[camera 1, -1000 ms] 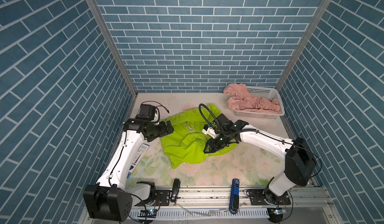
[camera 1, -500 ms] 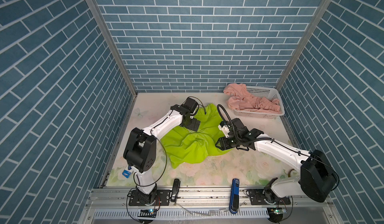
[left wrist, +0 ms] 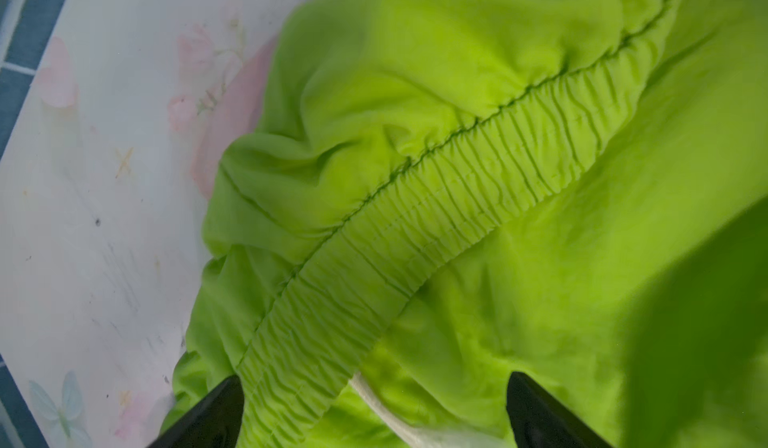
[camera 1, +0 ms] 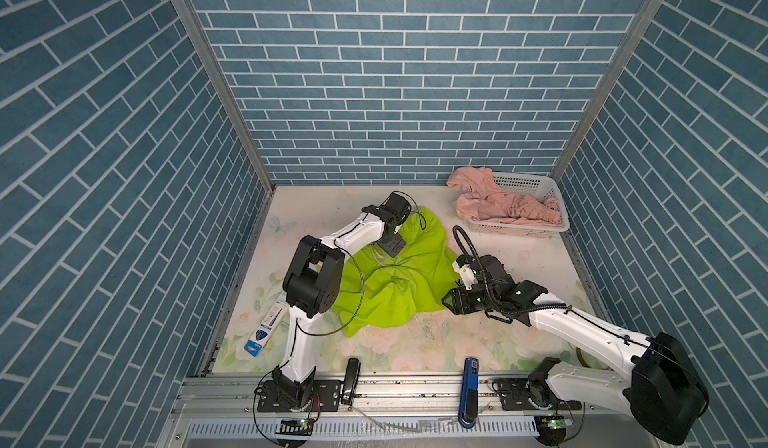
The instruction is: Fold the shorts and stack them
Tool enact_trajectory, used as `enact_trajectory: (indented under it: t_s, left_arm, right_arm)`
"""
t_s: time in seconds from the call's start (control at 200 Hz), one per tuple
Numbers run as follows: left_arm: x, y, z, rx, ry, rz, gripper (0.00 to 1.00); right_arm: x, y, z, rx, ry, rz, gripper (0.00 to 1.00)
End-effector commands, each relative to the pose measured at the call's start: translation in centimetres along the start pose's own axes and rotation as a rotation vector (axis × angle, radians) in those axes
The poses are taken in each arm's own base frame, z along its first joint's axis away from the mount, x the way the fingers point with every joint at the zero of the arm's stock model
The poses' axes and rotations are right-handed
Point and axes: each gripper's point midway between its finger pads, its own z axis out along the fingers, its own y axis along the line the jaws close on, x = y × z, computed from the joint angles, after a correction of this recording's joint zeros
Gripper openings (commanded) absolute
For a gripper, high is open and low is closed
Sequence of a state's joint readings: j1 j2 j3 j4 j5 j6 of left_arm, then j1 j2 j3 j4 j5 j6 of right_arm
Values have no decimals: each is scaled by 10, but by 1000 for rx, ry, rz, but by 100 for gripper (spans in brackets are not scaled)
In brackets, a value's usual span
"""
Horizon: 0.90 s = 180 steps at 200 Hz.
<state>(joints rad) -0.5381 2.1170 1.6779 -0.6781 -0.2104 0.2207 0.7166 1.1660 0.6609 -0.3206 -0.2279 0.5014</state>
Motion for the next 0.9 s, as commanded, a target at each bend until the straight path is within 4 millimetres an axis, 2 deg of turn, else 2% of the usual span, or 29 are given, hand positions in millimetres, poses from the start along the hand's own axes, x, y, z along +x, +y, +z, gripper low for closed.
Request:
enact_trajectory:
  t_s: [0.0, 0.145, 0.235, 0.355, 0.495, 0.665, 0.825, 0.895]
  left_arm:
    - [-6, -10, 2, 16, -3, 99, 100]
    - [-12, 18, 14, -144, 26, 85, 100]
    - [-20, 30, 20, -155, 6, 43, 100]
    - [-30, 44, 28, -206, -4, 31, 100]
    - [-41, 71, 32, -279, -18, -11, 100]
    - [-44, 105, 36, -292, -27, -79, 100]
    - [-41, 160, 29, -423, 1, -169, 100]
    - [-42, 168, 18, -356, 4, -223, 100]
  right_arm:
    - [-5, 0, -2, -9, -41, 32, 62]
    - [-8, 1, -1, -24, -70, 32, 62]
    - [-5, 0, 2, -23, -59, 34, 62]
    - [0, -9, 5, 15, -41, 46, 62]
    - [11, -33, 5, 148, 4, 67, 62]
    - [13, -41, 3, 189, 0, 99, 63]
    - [12, -45, 1, 208, -12, 105, 64]
    - [12, -46, 0, 212, -9, 104, 64]
